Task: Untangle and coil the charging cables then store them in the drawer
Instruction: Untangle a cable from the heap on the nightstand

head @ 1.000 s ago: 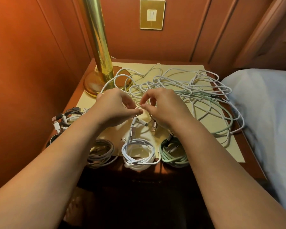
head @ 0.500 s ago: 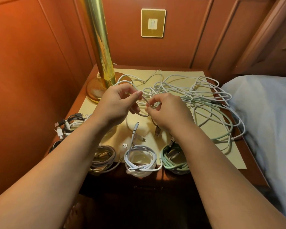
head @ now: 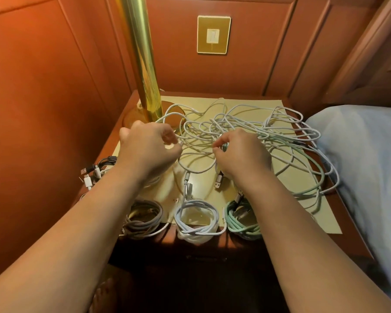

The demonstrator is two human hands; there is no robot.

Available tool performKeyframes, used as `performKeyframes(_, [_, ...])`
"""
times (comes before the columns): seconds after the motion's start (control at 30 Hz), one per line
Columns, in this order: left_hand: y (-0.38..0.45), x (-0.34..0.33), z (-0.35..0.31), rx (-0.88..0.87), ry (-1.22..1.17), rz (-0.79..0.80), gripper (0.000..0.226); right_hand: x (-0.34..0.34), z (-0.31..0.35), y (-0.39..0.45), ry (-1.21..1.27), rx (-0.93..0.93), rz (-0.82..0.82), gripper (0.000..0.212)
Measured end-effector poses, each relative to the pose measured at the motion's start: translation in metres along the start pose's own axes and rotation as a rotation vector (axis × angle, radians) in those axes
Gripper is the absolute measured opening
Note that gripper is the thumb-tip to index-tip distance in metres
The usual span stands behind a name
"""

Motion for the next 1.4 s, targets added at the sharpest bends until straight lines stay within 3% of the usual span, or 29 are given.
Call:
performKeyframes(0.13, [-0.002, -0.011, 0.004, 0.086, 0.228, 0.115, 0.044, 0.000, 0.001, 0.000, -0.014, -0.010, -0.027, 0.013])
performKeyframes(0.33, [-0.002, -0.022, 0.004, 0.094, 0.176, 0.094, 0.026, -0.002, 0.004, 0.000, -0.037, -0.019, -0.041, 0.014])
performKeyframes(0.47, [0.001, -0.013, 0.003, 0.021, -0.086, -0.080, 0.018, 0.003, 0.011, -0.002, -0.030, 0.025, -0.077, 0.013])
performKeyframes(0.6, [0.001, 0.002, 0.000, -0.045, -0.461, -0.217, 0.014, 0.007, 0.030, -0.006, 0.117, 0.205, -0.147, 0.023])
performKeyframes(0.7, [0.000, 0.005, -0.007, -0.050, -0.700, -0.214, 0.013, 0.004, 0.040, -0.010, 0.279, 0.301, -0.098, 0.048])
performKeyframes(0.77, [0.001, 0.007, -0.014, -0.059, -0.845, -0.151, 0.012, -0.001, 0.041, -0.009, 0.361, 0.306, -0.062, 0.043])
performKeyframes(0.9, [0.005, 0.022, -0.017, -0.098, -0.900, -0.092, 0.013, -0.005, 0.035, -0.002, 0.425, 0.274, -0.077, 0.014])
performKeyframes(1.07, [0.005, 0.036, -0.018, -0.159, -1.030, -0.067, 0.014, -0.005, 0.020, 0.007, 0.338, 0.176, -0.033, 0.011])
performKeyframes(1.23, [0.009, 0.053, 0.004, -0.061, -1.368, -0.176, 0.011, -0.009, -0.007, 0.013, 0.230, 0.022, -0.007, 0.015])
performKeyframes(1.4, [0.005, 0.042, 0.005, -0.012, -1.226, -0.198, 0.014, 0.008, 0.003, 0.008, 0.385, 0.101, -0.111, 0.024])
Point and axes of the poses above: each hand's wrist, its own y-axis towards the middle knuckle, its own x-axis out of the back of the hand, z = x × y, the point moved 8 cm from there along y, towards the middle knuckle, and after that the axes turned 4 degrees about z, right-handed, at the moved point
